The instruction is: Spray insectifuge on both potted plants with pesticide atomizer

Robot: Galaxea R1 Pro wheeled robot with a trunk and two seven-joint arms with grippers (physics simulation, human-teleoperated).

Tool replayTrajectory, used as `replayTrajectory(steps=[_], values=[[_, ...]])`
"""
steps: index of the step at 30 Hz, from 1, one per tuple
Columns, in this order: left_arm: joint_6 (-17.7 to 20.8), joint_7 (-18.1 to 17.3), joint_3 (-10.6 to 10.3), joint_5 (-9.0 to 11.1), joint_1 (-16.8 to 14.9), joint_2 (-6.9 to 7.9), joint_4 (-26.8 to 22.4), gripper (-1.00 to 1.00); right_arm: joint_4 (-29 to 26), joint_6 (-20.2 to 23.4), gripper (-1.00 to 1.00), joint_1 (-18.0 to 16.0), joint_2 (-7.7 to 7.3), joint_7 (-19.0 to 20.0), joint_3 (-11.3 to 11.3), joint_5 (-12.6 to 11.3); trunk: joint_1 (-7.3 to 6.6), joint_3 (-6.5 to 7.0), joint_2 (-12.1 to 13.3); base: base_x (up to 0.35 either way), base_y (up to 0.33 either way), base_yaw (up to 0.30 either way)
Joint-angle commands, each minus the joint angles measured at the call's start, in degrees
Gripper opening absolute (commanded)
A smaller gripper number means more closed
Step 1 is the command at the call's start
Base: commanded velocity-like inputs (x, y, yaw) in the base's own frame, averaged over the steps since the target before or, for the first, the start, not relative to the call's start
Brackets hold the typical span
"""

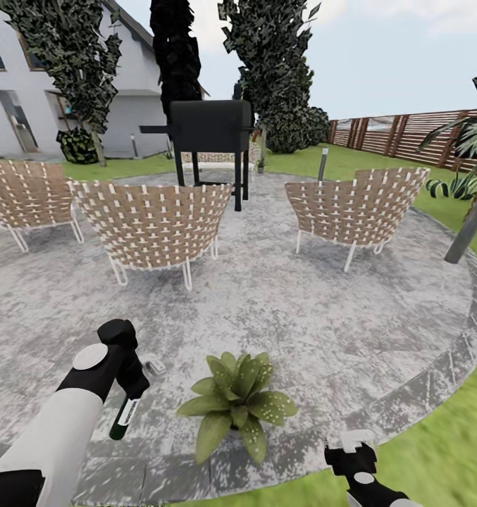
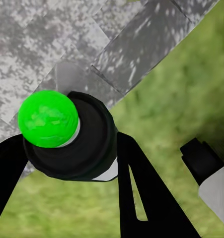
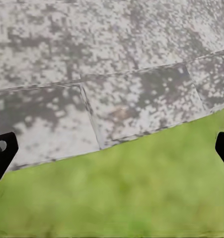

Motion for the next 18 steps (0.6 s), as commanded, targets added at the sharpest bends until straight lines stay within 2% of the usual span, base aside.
replayTrajectory(steps=[1, 6, 11, 14, 18], values=[[0.66, -0.51, 0.08, -0.37, -0.04, -0.02, -0.01, -1.0, 0.06, -0.22, 1.0, -0.05, 0.0, -0.1, 0.5, -0.6, -0.03, -0.05, -0.02, -0.208, 0.257, -0.265], [0.73, -0.51, 0.18, -0.18, -0.01, -0.08, 0.08, -1.0, 0.06, -0.22, 1.0, -0.05, 0.0, -0.1, 0.5, -0.6, -0.03, -0.04, -0.02, -0.21, 0.256, -0.266], [0.66, -0.51, 0.14, -0.16, 2.01, -1.26, 0.09, -1.0, 0.06, -0.22, 1.0, -0.05, 0.0, -0.1, 0.5, -0.6, -0.03, -0.04, -0.02, -0.203, 0.254, -0.267], [0.69, -0.51, 0.1, -0.14, 3.33, -2.42, -0.11, -1.0, 0.06, -0.21, 1.0, -0.05, 0.0, -0.1, 0.5, -0.6, -0.03, -0.04, -0.02, -0.084, 0.1, -0.267], [0.76, -0.51, 0.1, -0.14, 3.49, -2.65, -0.7, -1.0, 0.06, -0.21, 1.0, -0.05, 0.0, -0.1, 0.5, -0.6, -0.03, -0.04, -0.02, -0.012, 0.014, -0.267]])
